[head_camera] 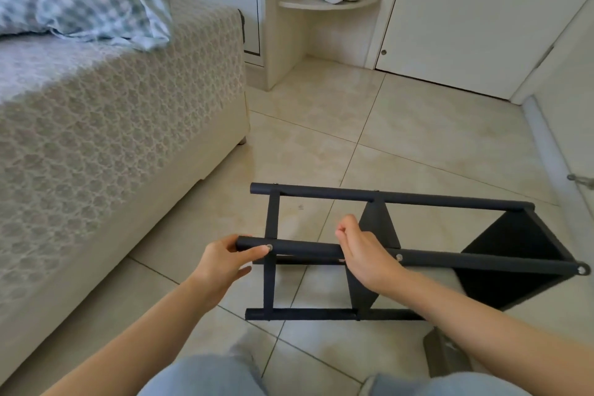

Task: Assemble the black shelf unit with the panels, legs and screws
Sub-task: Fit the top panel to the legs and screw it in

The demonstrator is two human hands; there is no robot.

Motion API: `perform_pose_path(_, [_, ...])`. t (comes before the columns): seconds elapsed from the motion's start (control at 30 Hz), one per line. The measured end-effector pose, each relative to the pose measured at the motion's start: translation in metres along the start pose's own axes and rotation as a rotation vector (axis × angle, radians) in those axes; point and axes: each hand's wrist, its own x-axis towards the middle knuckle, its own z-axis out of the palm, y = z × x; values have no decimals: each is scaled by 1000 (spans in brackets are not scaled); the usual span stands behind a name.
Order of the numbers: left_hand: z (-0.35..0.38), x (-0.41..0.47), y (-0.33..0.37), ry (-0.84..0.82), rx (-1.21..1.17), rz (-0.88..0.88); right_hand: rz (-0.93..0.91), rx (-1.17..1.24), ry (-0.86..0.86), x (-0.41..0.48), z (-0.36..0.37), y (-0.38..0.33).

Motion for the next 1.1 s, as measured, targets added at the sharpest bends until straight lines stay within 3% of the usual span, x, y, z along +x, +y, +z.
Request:
perform_pose_path(0.23, [1,16,-12,-89,354,156,27,2,13,-1,12,22])
perform_pose_path(0.4, [-1,21,5,-201,792,319,-7,-13,-40,-1,7,19])
perform_pose_path(0.6, [6,24,26,-310,1250,384,-204,25,10,36,-8,1])
perform_pose_path(0.8, [6,22,28,-382,1276,393,-353,-62,116,89,-2,-25])
perform_pose_path(1.1, [4,28,27,-427,1314,430,-407,-70,61,146,21,-48])
